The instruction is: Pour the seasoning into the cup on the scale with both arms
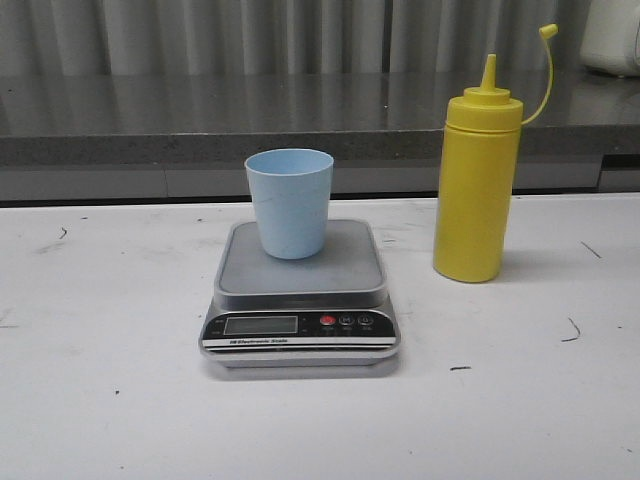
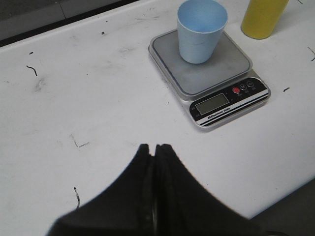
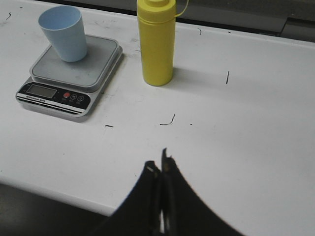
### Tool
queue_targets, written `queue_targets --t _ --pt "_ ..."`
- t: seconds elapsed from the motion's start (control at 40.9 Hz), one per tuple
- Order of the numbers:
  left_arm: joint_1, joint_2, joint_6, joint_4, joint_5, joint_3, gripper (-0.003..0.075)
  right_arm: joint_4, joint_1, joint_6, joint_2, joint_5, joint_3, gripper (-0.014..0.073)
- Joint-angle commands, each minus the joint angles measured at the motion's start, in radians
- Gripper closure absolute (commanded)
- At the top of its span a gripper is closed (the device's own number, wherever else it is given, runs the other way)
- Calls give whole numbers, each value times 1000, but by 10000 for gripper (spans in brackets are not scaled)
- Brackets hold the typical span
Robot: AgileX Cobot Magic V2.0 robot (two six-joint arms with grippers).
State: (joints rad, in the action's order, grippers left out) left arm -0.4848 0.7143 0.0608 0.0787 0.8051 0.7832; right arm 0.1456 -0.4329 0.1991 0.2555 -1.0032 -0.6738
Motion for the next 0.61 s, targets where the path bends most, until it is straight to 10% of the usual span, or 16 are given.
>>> queue_targets --t 0.0,0.587 --pt "-6 -4 4 -6 -71 27 740 22 -1 -10 12 65 -24 662" --pt "382 -388 4 3 -311 -305 740 22 -1 -10 12 65 -24 662"
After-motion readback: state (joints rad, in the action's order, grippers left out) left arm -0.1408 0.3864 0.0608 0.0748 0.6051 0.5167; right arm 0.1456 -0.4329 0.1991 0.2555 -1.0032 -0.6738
